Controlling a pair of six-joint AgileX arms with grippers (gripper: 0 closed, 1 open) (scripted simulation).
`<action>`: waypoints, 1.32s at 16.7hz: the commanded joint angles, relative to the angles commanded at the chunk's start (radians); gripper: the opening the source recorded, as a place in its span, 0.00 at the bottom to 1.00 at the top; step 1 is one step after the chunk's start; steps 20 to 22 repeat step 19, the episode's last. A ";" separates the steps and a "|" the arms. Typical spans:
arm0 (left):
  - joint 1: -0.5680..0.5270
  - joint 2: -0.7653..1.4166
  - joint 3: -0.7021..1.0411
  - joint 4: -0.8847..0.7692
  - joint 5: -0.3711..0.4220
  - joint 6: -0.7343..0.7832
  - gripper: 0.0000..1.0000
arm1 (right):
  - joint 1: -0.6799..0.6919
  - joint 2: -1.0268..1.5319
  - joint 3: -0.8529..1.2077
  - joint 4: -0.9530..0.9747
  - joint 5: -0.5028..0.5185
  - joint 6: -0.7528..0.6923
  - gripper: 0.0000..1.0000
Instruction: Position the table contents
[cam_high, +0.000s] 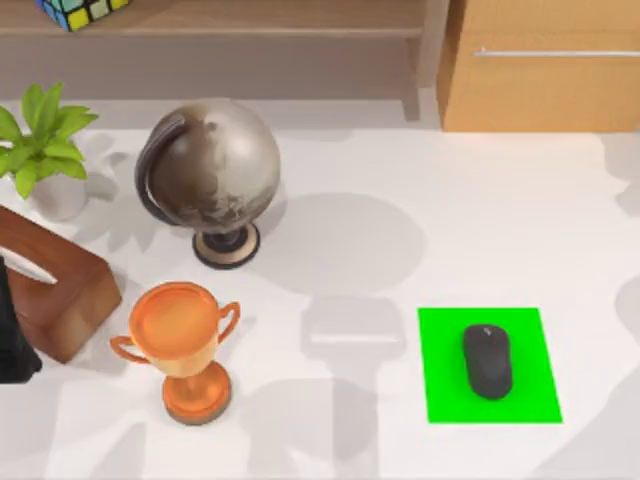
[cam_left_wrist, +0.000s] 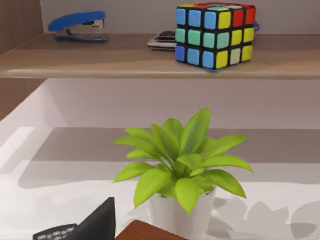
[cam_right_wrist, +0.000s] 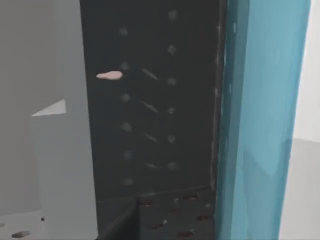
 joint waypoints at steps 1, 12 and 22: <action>0.000 0.000 0.000 0.000 0.000 0.000 1.00 | 0.000 0.000 0.000 0.000 0.000 0.000 1.00; 0.000 0.000 0.000 0.000 0.000 0.000 1.00 | -0.024 -0.056 -0.064 0.021 -0.023 -0.005 1.00; 0.000 0.000 0.000 0.000 0.000 0.000 1.00 | -0.067 -0.134 -0.195 0.052 -0.064 -0.020 1.00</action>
